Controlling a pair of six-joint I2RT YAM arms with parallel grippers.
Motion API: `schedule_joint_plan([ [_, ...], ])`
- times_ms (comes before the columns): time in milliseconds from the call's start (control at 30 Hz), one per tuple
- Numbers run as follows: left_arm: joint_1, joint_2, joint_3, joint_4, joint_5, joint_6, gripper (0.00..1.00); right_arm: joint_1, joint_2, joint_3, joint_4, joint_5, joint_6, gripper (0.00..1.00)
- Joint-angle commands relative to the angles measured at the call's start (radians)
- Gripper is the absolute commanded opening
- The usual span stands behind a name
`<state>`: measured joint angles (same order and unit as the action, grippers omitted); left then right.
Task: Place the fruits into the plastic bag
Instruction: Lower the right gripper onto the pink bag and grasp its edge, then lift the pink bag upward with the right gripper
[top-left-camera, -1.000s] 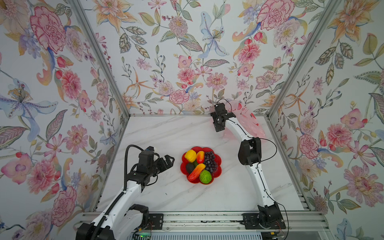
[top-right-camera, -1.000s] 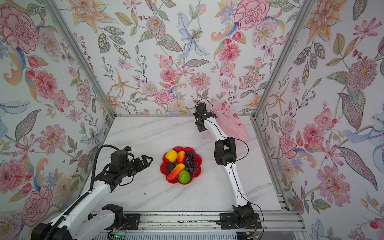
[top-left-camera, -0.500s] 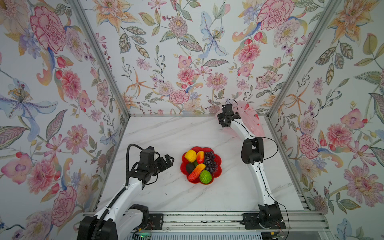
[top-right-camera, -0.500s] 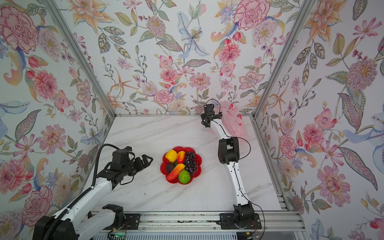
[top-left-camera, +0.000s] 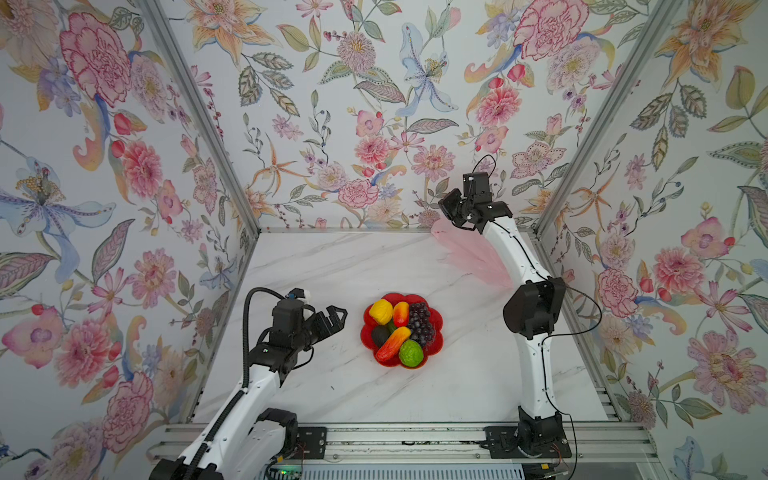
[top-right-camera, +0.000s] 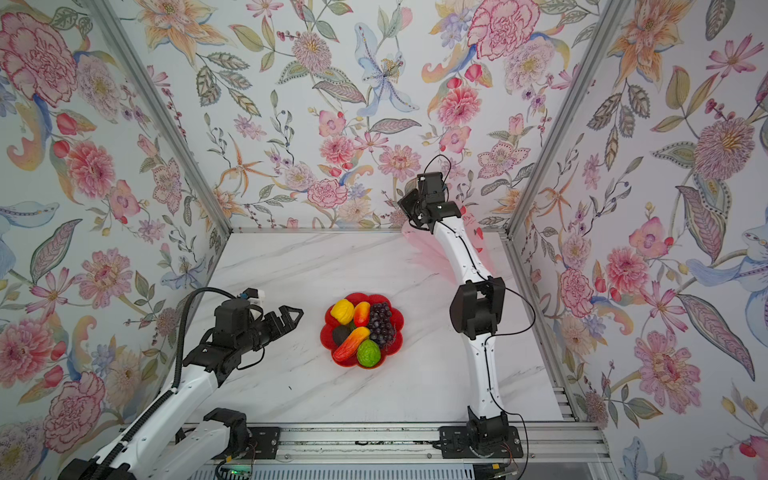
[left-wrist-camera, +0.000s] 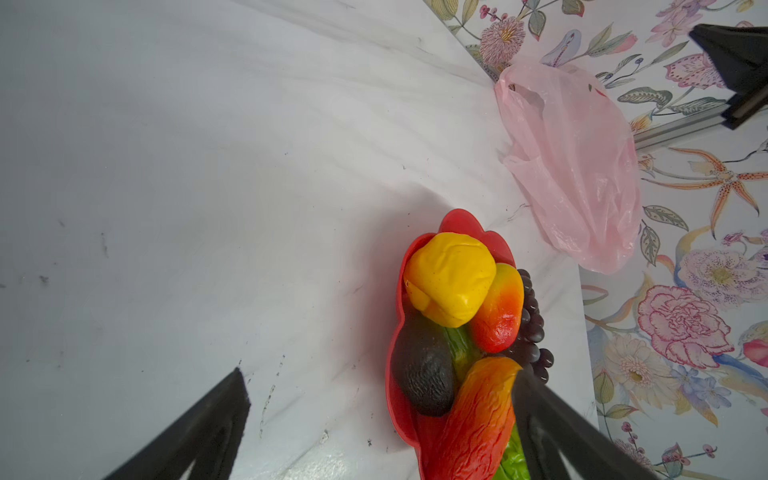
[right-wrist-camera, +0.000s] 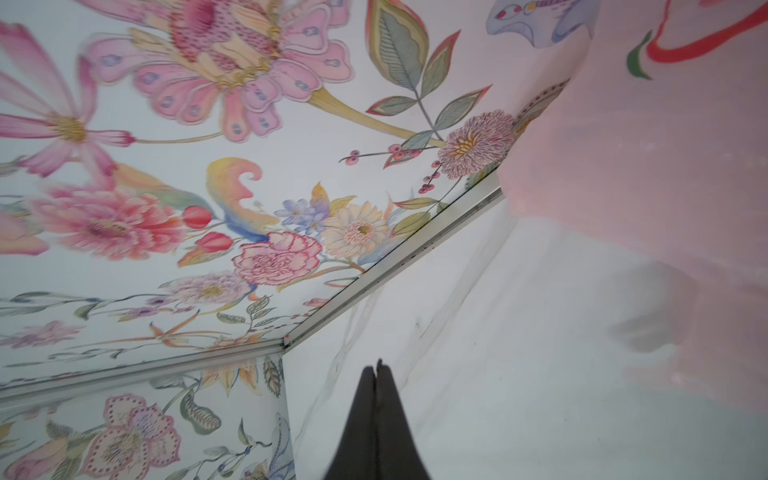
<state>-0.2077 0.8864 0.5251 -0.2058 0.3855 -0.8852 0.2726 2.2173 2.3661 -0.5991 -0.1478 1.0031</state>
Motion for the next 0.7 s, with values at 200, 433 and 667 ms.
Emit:
schedule_joint_plan([
  [200, 0.01, -0.041, -0.023, -0.027, 0.021, 0.021, 0.99, -0.177, -0.044, -0.204, -0.122, -0.021, 0.096, 0.99],
  [433, 0.012, -0.019, 0.009, -0.072, 0.004, 0.045, 0.99, -0.256, 0.056, -0.16, -0.074, -0.044, 0.213, 0.99],
  [667, 0.012, 0.033, 0.052, -0.094, -0.011, 0.07, 1.0, -0.268, 0.262, 0.001, -0.116, -0.07, 0.299, 0.99],
])
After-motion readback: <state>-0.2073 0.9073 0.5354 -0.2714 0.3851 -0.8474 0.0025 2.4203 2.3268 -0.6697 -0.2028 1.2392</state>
